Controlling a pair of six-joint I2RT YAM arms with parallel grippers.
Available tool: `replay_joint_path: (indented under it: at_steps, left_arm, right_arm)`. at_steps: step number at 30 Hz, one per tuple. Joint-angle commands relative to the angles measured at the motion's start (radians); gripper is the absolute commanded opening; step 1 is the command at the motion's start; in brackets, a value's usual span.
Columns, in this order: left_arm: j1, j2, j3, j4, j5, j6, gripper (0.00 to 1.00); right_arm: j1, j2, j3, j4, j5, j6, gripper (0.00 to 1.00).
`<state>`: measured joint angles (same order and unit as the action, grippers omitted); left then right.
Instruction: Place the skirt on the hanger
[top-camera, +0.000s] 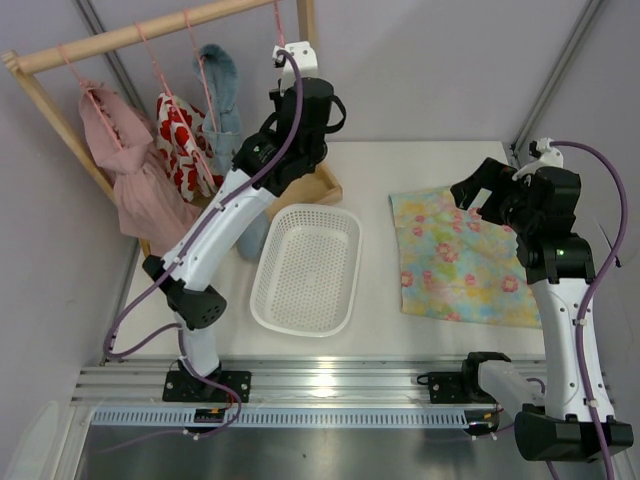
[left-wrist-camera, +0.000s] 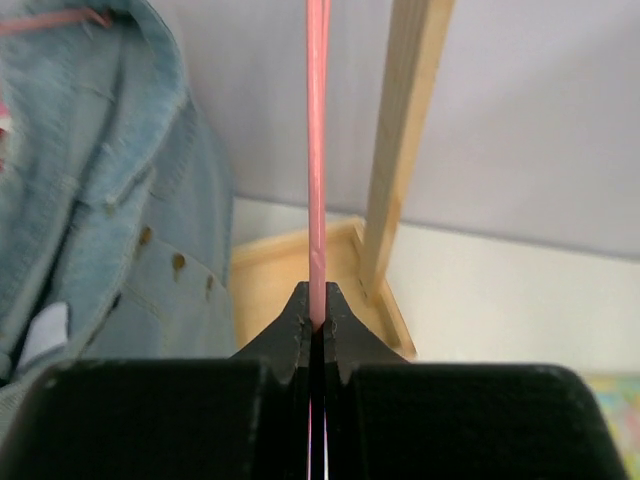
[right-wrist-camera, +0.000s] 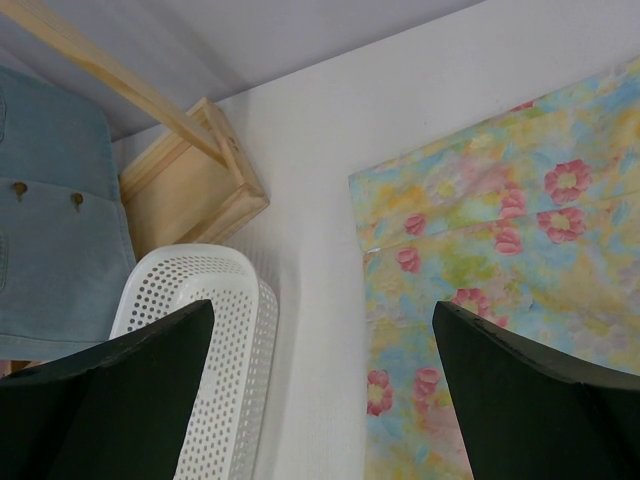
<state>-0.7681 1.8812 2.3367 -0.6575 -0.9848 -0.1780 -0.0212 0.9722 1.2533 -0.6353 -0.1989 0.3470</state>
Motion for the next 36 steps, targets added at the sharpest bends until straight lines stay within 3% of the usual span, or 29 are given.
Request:
replay_joint_path:
  at_steps: [1, 2, 6, 13, 19, 22, 28, 36]
  left_arm:
    - [-0.013, -0.115, -0.057, -0.192, 0.168, -0.171, 0.0]
    - [-0.023, -0.135, -0.116, -0.206, 0.243, -0.185, 0.0]
    - [-0.066, -0.237, -0.263, -0.292, 0.314, -0.248, 0.0]
    - [-0.167, -0.485, -0.549, -0.281, 0.557, -0.327, 0.0]
    - [-0.221, -0.629, -0.796, -0.15, 0.768, -0.373, 0.0]
    - [-0.221, -0.677, -0.924, -0.102, 0.764, -0.403, 0.0]
    - [-0.22, -0.712, -1.022, -0.102, 0.692, -0.452, 0.0]
    - [-0.146, -0.778, -1.177, 0.013, 0.805, -0.485, 0.0]
  right_arm:
    - [0.004, -0.012, 0.017, -0.009, 0.001, -0.003, 0.99]
    - [0.004, -0.009, 0.009, -0.012, 0.001, -0.005, 0.99]
    - [0.004, 0.019, -0.012, -0.04, 0.013, -0.031, 0.99]
    - [0.018, 0.051, -0.156, 0.034, 0.003, 0.013, 0.98]
    - [0.207, 0.154, -0.239, 0.135, 0.162, 0.004, 0.98]
    - [0.25, 0.235, -0.249, 0.196, 0.185, -0.006, 0.96]
    - [0.277, 0.436, -0.224, 0.35, 0.223, -0.057, 0.94]
    - [0.311, 0.713, -0.094, 0.49, 0.381, -0.054, 0.89]
